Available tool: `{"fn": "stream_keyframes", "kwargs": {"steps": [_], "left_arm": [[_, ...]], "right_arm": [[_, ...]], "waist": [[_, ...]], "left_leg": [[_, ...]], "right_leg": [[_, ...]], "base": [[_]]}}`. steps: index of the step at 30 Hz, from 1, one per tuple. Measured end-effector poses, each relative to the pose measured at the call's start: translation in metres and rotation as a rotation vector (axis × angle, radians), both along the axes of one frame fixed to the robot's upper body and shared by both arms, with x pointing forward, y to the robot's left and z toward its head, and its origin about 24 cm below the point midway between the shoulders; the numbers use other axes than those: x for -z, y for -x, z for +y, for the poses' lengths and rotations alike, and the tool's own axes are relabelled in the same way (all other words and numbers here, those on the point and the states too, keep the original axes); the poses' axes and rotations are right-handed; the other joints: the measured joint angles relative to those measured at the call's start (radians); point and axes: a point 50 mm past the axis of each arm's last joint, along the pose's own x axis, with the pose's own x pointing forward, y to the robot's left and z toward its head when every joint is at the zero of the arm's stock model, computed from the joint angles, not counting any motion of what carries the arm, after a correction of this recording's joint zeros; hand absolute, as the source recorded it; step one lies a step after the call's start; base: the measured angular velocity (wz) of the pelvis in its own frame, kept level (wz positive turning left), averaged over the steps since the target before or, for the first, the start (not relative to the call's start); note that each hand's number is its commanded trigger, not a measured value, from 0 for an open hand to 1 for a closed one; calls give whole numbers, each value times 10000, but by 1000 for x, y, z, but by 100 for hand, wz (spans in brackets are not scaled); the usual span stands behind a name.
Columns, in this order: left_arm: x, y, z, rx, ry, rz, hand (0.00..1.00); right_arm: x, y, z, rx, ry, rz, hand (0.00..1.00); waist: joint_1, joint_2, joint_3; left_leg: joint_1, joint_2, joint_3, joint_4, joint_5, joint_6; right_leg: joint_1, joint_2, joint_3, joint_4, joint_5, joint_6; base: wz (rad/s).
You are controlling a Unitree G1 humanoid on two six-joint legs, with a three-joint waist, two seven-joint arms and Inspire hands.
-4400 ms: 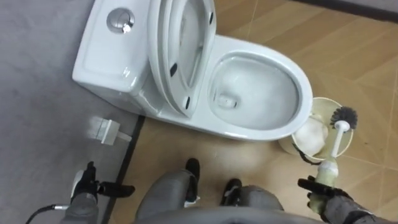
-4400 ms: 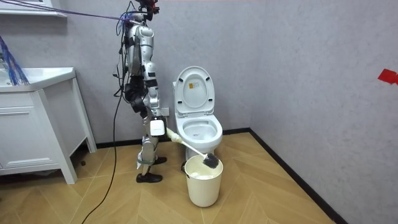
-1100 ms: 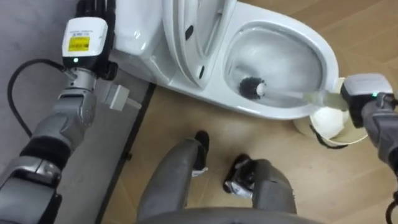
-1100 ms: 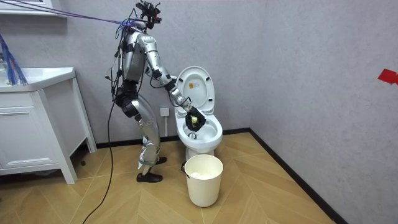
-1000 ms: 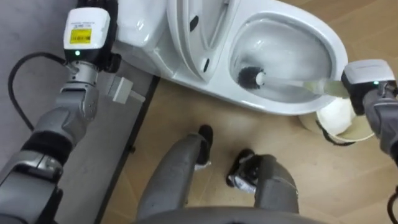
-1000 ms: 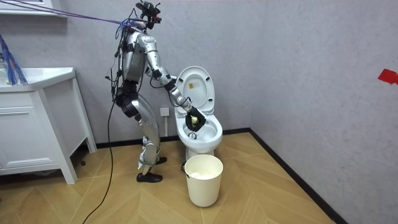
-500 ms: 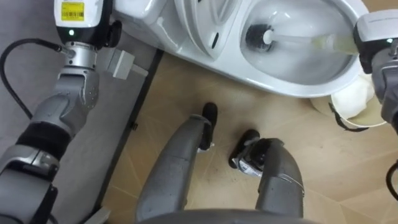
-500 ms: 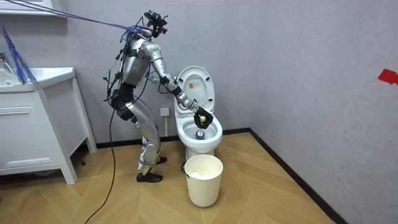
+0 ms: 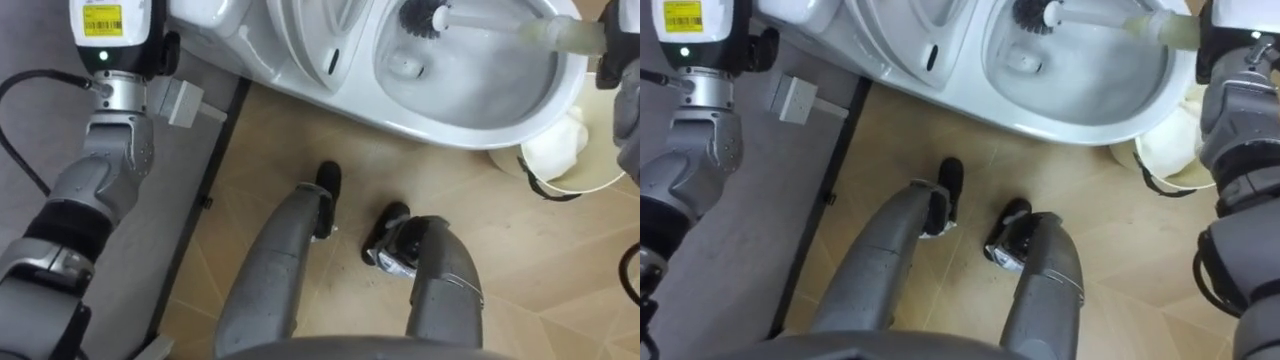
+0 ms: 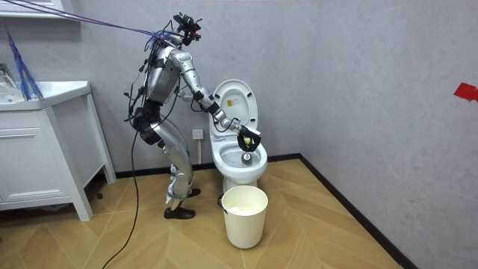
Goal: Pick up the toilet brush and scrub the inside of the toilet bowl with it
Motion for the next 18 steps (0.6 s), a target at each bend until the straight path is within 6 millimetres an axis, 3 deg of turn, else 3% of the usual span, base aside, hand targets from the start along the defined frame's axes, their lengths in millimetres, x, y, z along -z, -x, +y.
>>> {"fn": "stream_keyframes", "kwargs": {"steps": [5,10,16,18], "left_arm": [[6,2,0,-80,-6,431,0],[19,5,-8,136,2,1095,0],[30,14,-3,-90,543,1461,0],[36,19,-2,-224,861,1551,0]], "right_arm": [[16,5,10,-315,485,588,100],[53,21,34,-1198,1452,2053,100],[62,33,44,-1558,1754,2360,100],[66,37,51,-1718,1653,2365,100]], "waist": [[-3,162,-24],[280,486,-93],[217,800,-227],[190,816,-234]], "left_leg": [[253,4,-69,-41,-1,0],[617,17,-50,-322,-11,11],[695,147,-34,-411,-63,-48],[711,208,-41,-485,-80,-91]], "right_leg": [[351,27,-128,-164,-1,3],[690,109,-128,-505,10,91],[829,296,-126,-792,73,65],[857,392,-123,-916,106,20]], "base": [[3],[-2],[-4],[-6]]}}
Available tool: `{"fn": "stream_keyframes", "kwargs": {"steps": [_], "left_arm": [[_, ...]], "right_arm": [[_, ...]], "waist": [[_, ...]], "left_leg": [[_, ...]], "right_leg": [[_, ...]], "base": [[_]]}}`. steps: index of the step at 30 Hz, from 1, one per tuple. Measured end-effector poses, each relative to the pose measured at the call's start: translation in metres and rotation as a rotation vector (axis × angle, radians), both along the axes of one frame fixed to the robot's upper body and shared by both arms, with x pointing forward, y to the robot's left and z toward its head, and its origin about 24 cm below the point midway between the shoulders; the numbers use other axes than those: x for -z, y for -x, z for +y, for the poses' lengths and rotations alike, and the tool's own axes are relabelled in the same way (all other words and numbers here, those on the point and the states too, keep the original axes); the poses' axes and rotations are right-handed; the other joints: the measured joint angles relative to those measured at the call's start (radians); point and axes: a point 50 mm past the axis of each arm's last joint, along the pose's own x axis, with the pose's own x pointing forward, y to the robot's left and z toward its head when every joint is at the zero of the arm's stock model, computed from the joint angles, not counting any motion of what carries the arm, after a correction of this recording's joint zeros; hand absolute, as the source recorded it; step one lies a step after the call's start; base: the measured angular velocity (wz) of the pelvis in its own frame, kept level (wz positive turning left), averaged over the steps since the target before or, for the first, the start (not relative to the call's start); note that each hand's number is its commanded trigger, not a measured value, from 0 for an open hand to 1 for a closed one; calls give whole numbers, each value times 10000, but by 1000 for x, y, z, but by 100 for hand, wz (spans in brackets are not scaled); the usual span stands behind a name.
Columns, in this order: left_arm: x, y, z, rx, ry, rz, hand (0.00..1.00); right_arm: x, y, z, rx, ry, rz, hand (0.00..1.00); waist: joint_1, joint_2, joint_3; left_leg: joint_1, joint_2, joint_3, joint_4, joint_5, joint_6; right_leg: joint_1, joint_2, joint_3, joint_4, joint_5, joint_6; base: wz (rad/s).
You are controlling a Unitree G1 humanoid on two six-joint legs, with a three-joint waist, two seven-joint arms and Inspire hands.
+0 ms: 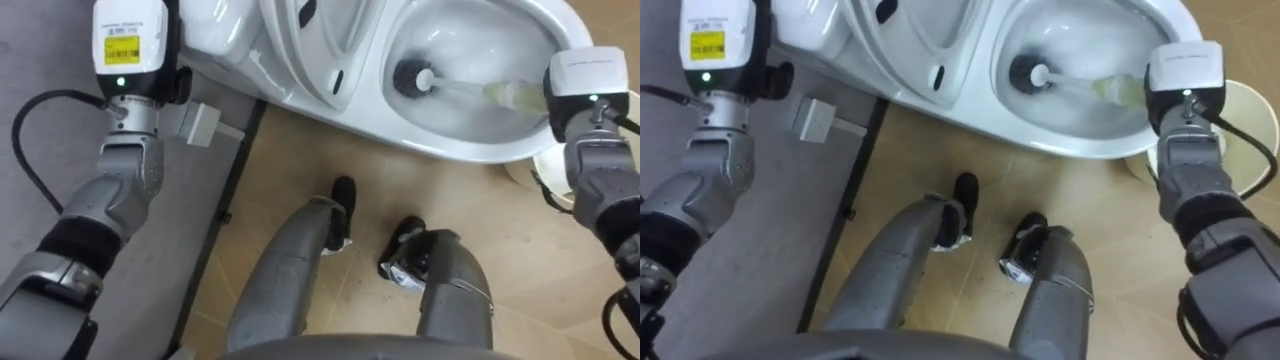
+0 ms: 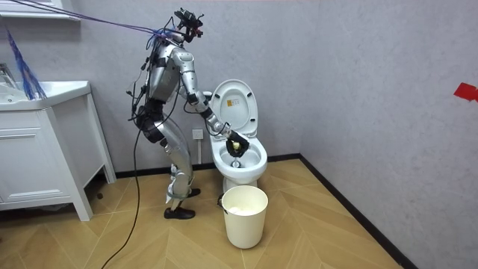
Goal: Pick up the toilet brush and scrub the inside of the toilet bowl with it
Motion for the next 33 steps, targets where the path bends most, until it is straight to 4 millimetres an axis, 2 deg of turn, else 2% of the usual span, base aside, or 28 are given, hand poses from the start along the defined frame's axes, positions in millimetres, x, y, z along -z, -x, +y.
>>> {"fn": "stream_keyframes", "kwargs": {"steps": [2,4,7,12,15,16,17,19,22,27,30,33], "left_arm": [[2,2,1,-125,280,37,0],[7,7,5,-375,537,-9,0],[8,11,8,-582,820,-117,0],[7,8,7,-451,882,-130,0],[3,4,5,-320,878,-204,0],[-1,3,6,-287,827,-364,0],[-2,3,7,-286,834,-451,0],[-11,-2,7,-308,803,-914,0],[-17,-3,11,-437,554,-1204,0],[-21,-3,12,-683,406,-1303,0],[-19,-2,12,-587,-78,-1037,0],[-19,-6,9,-421,-190,-674,0]], "right_arm": [[5,6,3,20,-118,127,100],[6,9,10,-31,-309,230,100],[5,11,13,-83,-449,261,100],[-2,3,-5,636,-789,376,100],[-2,-3,-20,1949,-2480,411,100],[-4,-7,-23,2391,-3260,236,100],[-6,-9,-25,2593,-3621,110,100],[-17,-17,-31,3519,-5129,-703,100],[-34,-27,-40,4263,-6284,-1816,100],[-46,-33,-42,4219,-6179,-2504,100],[-49,-36,-40,3551,-5199,-2344,100],[-50,-40,-29,2758,-4382,-2132,100]], "waist": [[-54,11,-6],[-63,64,-42],[-117,84,-56],[79,82,-46],[52,-14,14],[6,-137,95],[-33,-173,109],[-88,-449,248],[-332,-538,238],[-651,-864,214],[-661,-875,208],[-584,-839,187]], "left_leg": [[58,10,-19,-92,13,-36],[62,168,-20,-149,-13,-104],[88,237,7,-186,-41,-161],[91,309,177,-78,-61,-178],[56,292,279,-11,-57,-169],[29,241,285,-16,-42,-150],[-22,202,289,-11,-20,-137],[-200,127,502,69,38,-90],[-448,113,409,293,92,-59],[-423,-19,482,337,173,58],[-355,-45,516,327,201,113],[-185,-33,505,320,170,160]], "right_leg": [[59,55,-9,-89,3,-7],[128,254,-9,-387,107,-61],[196,360,-11,-535,122,-82],[167,368,46,-505,122,-99],[84,277,65,-289,34,-110],[-35,195,124,-128,-17,-135],[-130,129,133,-18,-37,-139],[-500,-59,315,405,-155,-159],[-684,-116,254,608,-157,-171],[-764,-358,274,886,-183,-159],[-698,-387,306,893,-113,-81],[-507,-360,306,843,-40,-42]], "base": [[0],[-14],[-3],[-4],[6],[5],[7],[2],[5],[2],[-1],[-6]]}}
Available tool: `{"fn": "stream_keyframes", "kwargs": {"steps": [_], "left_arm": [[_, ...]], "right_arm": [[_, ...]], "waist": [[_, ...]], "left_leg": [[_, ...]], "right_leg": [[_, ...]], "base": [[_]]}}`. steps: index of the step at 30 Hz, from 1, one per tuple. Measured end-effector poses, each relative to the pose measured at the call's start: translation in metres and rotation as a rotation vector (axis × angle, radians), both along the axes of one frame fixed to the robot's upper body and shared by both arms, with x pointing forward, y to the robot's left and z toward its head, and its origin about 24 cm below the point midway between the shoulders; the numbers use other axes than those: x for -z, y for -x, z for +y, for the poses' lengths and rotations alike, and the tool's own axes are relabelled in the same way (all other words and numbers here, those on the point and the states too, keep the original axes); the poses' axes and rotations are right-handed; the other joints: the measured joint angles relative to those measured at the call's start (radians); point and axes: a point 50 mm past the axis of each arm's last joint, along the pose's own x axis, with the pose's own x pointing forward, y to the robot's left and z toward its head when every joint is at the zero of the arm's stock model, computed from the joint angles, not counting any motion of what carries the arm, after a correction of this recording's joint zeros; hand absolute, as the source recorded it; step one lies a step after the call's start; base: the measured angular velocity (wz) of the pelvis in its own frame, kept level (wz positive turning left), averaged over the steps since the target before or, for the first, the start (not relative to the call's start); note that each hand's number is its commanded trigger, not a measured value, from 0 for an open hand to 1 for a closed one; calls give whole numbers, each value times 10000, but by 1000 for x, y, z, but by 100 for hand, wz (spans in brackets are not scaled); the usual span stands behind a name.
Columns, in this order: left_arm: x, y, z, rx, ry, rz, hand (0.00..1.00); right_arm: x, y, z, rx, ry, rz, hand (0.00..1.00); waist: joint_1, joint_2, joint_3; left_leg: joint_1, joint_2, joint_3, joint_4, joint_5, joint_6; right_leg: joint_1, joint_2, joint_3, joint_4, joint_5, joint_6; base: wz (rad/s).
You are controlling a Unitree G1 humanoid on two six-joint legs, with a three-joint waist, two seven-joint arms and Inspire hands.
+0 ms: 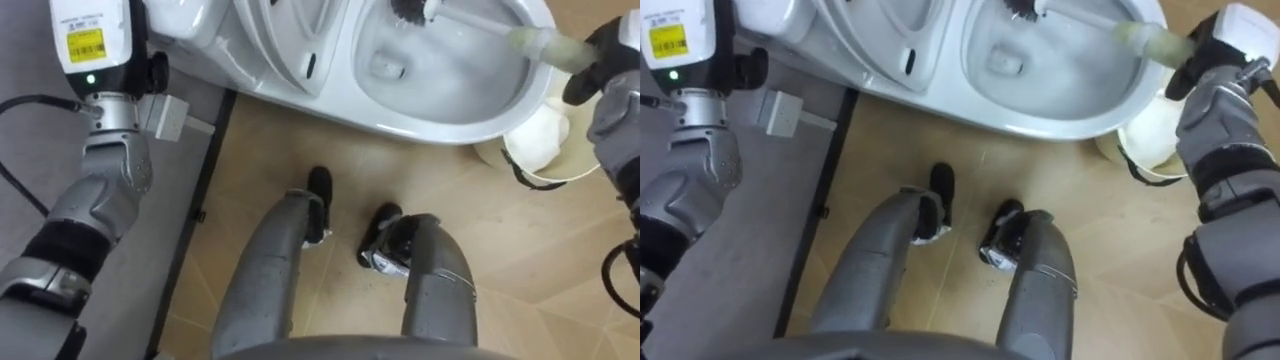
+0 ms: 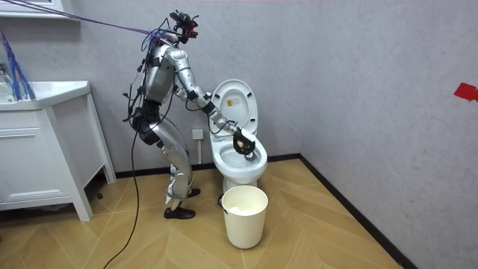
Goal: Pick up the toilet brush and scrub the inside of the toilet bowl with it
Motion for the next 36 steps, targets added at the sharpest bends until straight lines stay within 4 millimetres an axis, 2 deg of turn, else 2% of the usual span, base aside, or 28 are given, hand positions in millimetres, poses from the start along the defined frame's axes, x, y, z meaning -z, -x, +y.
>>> {"fn": "stream_keyframes", "kwargs": {"steps": [2,5,7,11,13,17,19,21,22,26,27,29,31,32,36], "left_arm": [[1,-1,-3,91,-74,207,0],[11,0,-5,164,-191,710,0],[17,2,-8,248,-136,981,0],[24,5,-9,345,11,1345,0],[29,9,-7,320,200,1608,0],[35,14,-4,249,711,2015,0],[43,22,0,143,825,2289,0],[50,29,4,19,892,2549,0],[54,35,7,-105,1017,2699,0],[66,47,13,-301,1149,3170,0],[71,50,14,-344,1125,3369,0],[76,56,16,-473,1105,3539,0],[84,65,16,-575,1179,3968,0],[87,69,16,-643,1241,4102,0],[106,98,16,-919,1414,4929,0]], "right_arm": [[3,-2,12,-658,570,114,100],[15,5,26,-1786,2078,696,100],[26,12,35,-2685,3155,1424,100],[36,20,44,-3181,3741,2140,100],[34,24,45,-3433,3953,2341,100],[37,34,54,-3981,4165,2623,100],[43,43,58,-4118,4027,2911,100],[51,52,59,-4141,3803,3296,100],[57,58,60,-4176,3650,3605,100],[74,79,56,-4071,3208,4390,100],[81,87,55,-4017,3017,4710,100],[93,99,52,-3840,2625,5151,100],[110,116,46,-3442,2150,5826,100],[116,124,44,-3329,2003,6043,100],[137,170,36,-2778,1244,6787,100]], "waist": [[55,12,-5],[281,224,-33],[445,395,-65],[558,605,-160],[569,663,-199],[499,650,-222],[465,536,-296],[420,459,-332],[367,373,-384],[244,67,-397],[254,-104,-438],[233,-279,-439],[240,-446,-516],[226,-456,-525],[204,-507,-653]], "left_leg": [[161,15,9,-2,-14,20],[458,168,-18,-64,-77,5],[605,189,4,-202,-101,-22],[611,210,60,-254,-96,-34],[734,260,55,-358,-71,-47],[1089,385,-17,-592,-17,-159],[1418,389,1,-794,-58,-239],[1762,364,34,-962,-96,-294],[2002,374,28,-1060,-143,-343],[2733,361,-9,-1311,-195,-424],[3046,355,13,-1482,-206,-437],[3533,352,-1,-1770,-211,-446],[4226,333,22,-2138,-211,-448],[4423,325,23,-2234,-212,-449],[5618,197,25,-2833,-213,-450]], "right_leg": [[159,12,-14,-44,16,20],[550,262,-21,-406,92,139],[646,342,59,-568,155,142],[589,350,112,-573,187,161],[729,442,95,-743,226,102],[1234,634,-96,-1232,317,-49],[1553,718,-67,-1488,334,-61],[1936,805,-59,-1750,335,-50],[2195,881,-44,-1950,342,-37],[3072,975,-151,-2446,309,19],[3347,980,-127,-2596,286,55],[3842,1036,-145,-2928,306,102],[4600,1113,-164,-3439,382,214],[4828,1142,-168,-3623,417,251],[6186,1254,-171,-4640,605,487]], "base": [[-2],[-14],[-17],[-4],[-2],[4],[0],[-2],[-6],[6],[3],[0],[2],[0],[1]]}}
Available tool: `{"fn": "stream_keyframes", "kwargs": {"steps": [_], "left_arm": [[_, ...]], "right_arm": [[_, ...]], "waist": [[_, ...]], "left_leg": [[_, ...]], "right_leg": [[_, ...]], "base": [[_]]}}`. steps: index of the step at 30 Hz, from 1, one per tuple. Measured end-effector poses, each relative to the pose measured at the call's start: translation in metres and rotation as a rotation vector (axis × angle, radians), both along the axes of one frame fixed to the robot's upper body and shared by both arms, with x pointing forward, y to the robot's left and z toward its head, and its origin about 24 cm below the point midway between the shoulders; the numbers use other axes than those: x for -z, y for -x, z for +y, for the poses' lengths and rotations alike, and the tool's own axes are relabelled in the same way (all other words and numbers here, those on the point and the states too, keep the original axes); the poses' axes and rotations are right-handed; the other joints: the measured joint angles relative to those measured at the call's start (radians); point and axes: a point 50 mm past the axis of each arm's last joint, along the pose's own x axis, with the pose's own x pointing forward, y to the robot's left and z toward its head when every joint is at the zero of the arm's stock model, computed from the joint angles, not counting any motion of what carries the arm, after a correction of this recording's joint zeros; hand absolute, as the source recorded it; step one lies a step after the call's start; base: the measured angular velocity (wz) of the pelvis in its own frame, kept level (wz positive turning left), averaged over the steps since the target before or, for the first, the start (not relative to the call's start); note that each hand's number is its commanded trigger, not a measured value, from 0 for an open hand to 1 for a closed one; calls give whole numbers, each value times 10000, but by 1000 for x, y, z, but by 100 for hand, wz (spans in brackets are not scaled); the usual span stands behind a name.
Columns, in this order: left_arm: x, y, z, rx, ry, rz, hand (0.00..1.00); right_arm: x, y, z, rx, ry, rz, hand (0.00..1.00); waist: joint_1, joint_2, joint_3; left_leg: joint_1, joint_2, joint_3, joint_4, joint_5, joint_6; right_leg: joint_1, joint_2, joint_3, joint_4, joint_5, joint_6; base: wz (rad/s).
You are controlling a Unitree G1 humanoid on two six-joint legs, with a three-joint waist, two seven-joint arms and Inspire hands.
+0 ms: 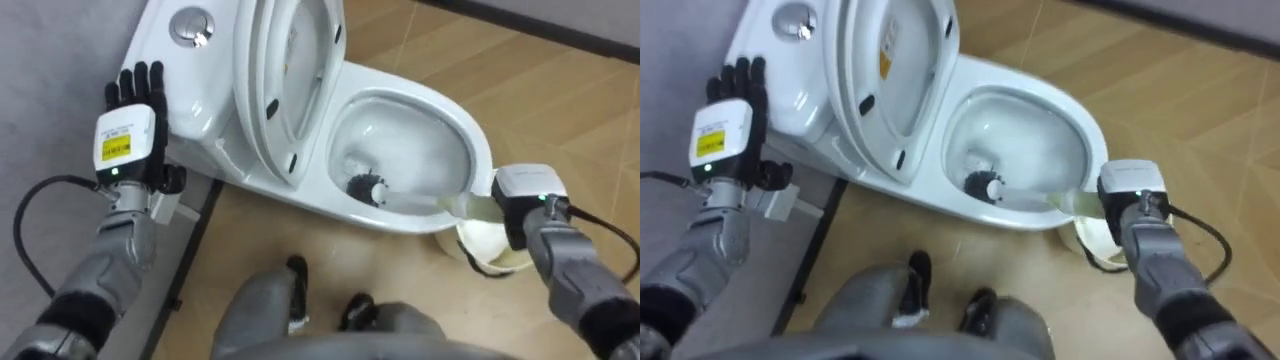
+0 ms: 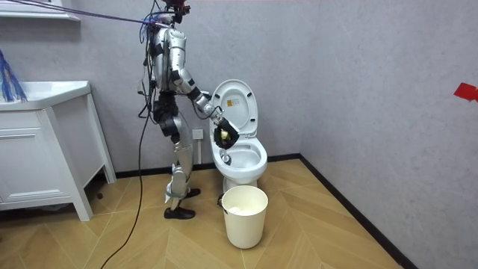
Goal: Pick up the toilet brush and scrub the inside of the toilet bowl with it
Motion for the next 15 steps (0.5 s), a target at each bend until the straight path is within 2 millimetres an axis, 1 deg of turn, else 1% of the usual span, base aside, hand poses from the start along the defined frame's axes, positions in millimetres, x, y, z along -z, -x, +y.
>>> {"fn": "stream_keyframes", "kwargs": {"steps": [1,2,4,5,7,8,10,11,13,15], "left_arm": [[6,10,0,-159,14,265,0],[8,15,1,-262,48,365,0],[17,31,2,-666,153,779,0],[19,34,2,-796,184,872,0],[26,50,5,-1405,394,1202,0],[28,52,5,-1537,443,1270,0],[33,62,7,-2051,637,1478,0],[34,65,7,-2197,695,1515,0],[37,77,8,-2832,973,1581,0],[39,84,9,-3352,1273,1541,0]], "right_arm": [[5,12,0,347,-183,124,100],[8,19,0,533,-283,217,100],[17,44,1,1360,-642,617,100],[20,50,1,1564,-735,740,100],[26,65,6,2091,-1098,993,100],[28,68,7,2207,-1183,1057,100],[32,79,9,2428,-1384,1303,100],[33,80,10,2465,-1413,1315,100],[39,90,11,2831,-1530,1567,100],[41,94,12,2989,-1609,1595,100]], "waist": [[0,-18,-76],[-5,-25,-102],[-62,3,-121],[-69,0,-118],[-167,-16,-109],[-178,-25,-107],[-243,27,-129],[-267,38,-128],[-281,37,-146],[-242,31,-145]], "left_leg": [[314,-40,-1,-177,-2,1],[449,-61,4,-257,-4,2],[1099,-112,-29,-574,-46,-17],[1247,-126,-29,-626,-52,-16],[1720,-167,-43,-705,-122,-56],[1815,-169,-43,-714,-140,-60],[2136,-197,-110,-770,-159,-67],[2218,-209,-135,-799,-161,-68],[2450,-194,-149,-889,-203,-134],[2553,-194,-178,-903,-219,-157]], "right_leg": [[352,22,7,-280,45,69],[507,28,7,-409,61,91],[1245,126,-1,-952,150,167],[1411,133,1,-1041,155,174],[1966,152,-13,-1320,160,185],[2048,151,-9,-1345,160,185],[2404,164,-15,-1550,159,185],[2476,172,-18,-1610,159,185],[2698,216,-9,-1690,153,175],[2862,253,-28,-1821,155,171]], "base": [[3],[0],[0],[0],[-4],[-6],[-5],[0],[0],[2]]}}
